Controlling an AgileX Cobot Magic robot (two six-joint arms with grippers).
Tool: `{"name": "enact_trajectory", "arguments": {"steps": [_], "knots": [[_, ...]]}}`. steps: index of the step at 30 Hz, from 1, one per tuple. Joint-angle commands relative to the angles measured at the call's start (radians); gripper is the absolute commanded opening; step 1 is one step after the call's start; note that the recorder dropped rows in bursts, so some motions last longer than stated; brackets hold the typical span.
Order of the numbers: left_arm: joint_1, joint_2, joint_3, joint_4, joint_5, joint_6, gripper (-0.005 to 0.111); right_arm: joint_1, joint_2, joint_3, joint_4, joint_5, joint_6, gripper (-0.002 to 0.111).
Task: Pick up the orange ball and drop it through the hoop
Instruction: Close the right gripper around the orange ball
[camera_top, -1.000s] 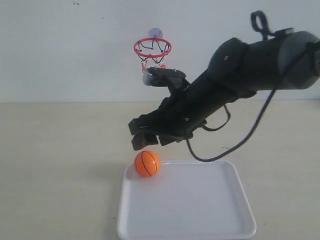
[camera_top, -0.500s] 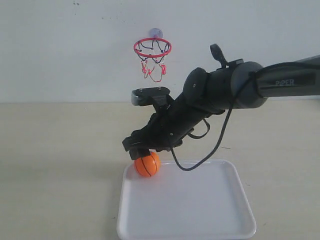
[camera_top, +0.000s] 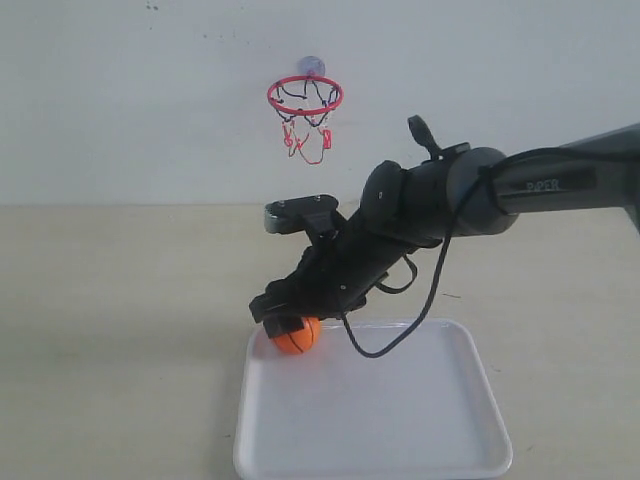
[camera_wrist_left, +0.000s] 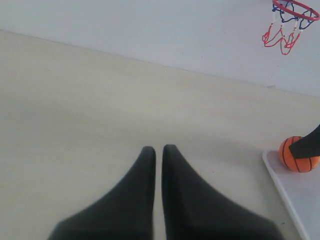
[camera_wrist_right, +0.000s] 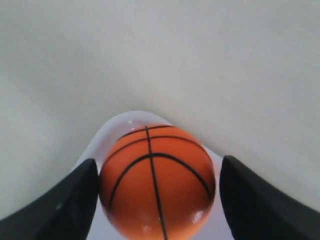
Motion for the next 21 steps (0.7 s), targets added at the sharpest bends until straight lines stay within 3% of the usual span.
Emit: {"name": "enact_trajectory", "arguments": {"steps": [1, 21], "knots": [[0.003, -0.003, 0.004, 0.001, -0.004, -0.006, 0.004, 0.001, 0.001, -0.007, -0.006, 0.003, -0.008, 0.065], [0.003, -0.003, 0.004, 0.001, -0.004, -0.006, 0.004, 0.001, 0.028, -0.007, -0.012, 0.024, 0.013, 0.062]]}}
